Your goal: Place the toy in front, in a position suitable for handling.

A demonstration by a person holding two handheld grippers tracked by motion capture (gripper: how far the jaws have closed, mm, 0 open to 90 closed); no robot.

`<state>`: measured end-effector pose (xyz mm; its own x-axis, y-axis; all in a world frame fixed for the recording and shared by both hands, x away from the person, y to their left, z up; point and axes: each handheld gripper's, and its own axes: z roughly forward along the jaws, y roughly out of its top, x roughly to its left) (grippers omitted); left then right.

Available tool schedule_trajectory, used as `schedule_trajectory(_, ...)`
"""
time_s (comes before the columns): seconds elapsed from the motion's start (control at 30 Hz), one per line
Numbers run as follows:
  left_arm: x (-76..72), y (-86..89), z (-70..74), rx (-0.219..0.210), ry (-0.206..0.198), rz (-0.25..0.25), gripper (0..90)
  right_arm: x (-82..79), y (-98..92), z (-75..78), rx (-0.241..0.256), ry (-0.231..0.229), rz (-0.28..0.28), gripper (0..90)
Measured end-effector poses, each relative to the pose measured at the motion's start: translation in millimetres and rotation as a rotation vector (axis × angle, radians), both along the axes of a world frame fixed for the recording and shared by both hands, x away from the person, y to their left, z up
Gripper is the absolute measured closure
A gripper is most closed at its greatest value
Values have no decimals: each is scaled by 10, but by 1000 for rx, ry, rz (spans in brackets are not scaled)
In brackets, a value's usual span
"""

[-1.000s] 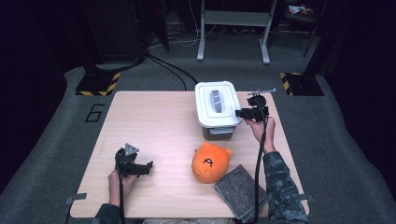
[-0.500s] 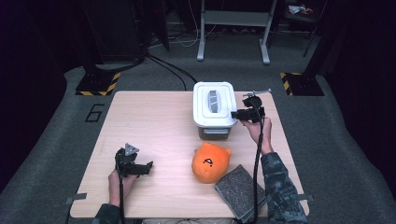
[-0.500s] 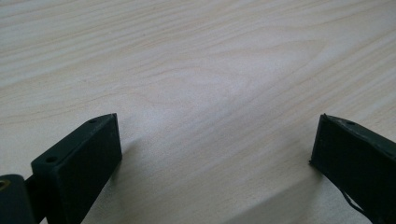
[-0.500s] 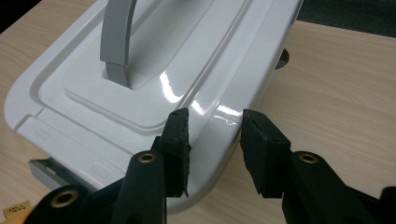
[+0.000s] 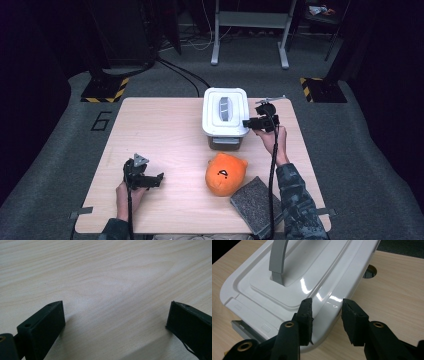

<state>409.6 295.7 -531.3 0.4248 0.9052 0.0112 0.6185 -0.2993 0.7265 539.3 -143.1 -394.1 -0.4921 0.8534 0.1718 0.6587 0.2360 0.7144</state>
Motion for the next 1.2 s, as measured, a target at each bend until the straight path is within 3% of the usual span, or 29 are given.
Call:
schedule_trajectory(0.33, 0, -2, -1, -1, -1, 2, 12, 5, 88, -16, 9, 3, -5, 557)
schedule_trajectory(0.4, 0, -2, -1, -1, -2, 2, 13, -18, 75, -9, 14, -13, -10, 565)
schedule_trajectory(0.6, -1, -2, -1, -1, -2, 2, 13, -78, 22, 9, 36, -12, 13, 610)
schedule_trajectory(1.2, 0, -2, -1, -1, -1, 1, 13, -107, 207, 12, 40, -7, 68, 583)
